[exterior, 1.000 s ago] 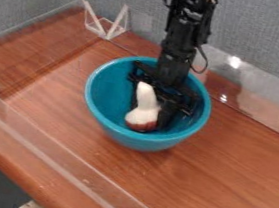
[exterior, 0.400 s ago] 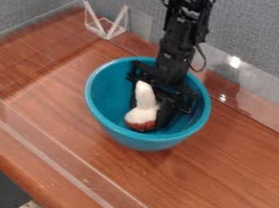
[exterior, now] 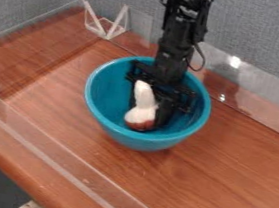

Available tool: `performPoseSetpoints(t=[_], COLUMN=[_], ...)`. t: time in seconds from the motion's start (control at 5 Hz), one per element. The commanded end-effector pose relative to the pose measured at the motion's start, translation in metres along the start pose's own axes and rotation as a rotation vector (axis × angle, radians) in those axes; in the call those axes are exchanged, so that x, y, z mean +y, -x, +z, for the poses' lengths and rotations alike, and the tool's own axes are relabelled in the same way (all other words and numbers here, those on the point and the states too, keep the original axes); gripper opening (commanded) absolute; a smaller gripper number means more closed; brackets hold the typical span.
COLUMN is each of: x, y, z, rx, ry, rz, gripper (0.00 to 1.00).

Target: Remove the mushroom from inside the blue bowl and put it on the table

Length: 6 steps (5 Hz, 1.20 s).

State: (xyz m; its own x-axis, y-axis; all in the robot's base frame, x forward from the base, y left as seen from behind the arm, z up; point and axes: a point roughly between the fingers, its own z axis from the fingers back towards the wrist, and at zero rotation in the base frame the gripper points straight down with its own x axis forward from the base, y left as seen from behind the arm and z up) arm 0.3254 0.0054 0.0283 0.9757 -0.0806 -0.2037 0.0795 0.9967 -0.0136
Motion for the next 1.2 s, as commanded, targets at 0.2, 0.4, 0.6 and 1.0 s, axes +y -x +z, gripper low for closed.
performPoseSetpoints(t=[0.2, 0.4, 0.6, 1.0], x=[0.020, 0.022, 0.025, 0.029], y=[-0.001, -0.001, 0.000, 0.000], z=[0.008, 0.008, 0.009, 0.008], rx=[-0.025, -0.024, -0.024, -0.022], ry=[-0.006, -0.006, -0.006, -0.005], rz=[0.013, 0.012, 0.011, 0.011], gripper=[0.00, 0.00, 0.00, 0.00])
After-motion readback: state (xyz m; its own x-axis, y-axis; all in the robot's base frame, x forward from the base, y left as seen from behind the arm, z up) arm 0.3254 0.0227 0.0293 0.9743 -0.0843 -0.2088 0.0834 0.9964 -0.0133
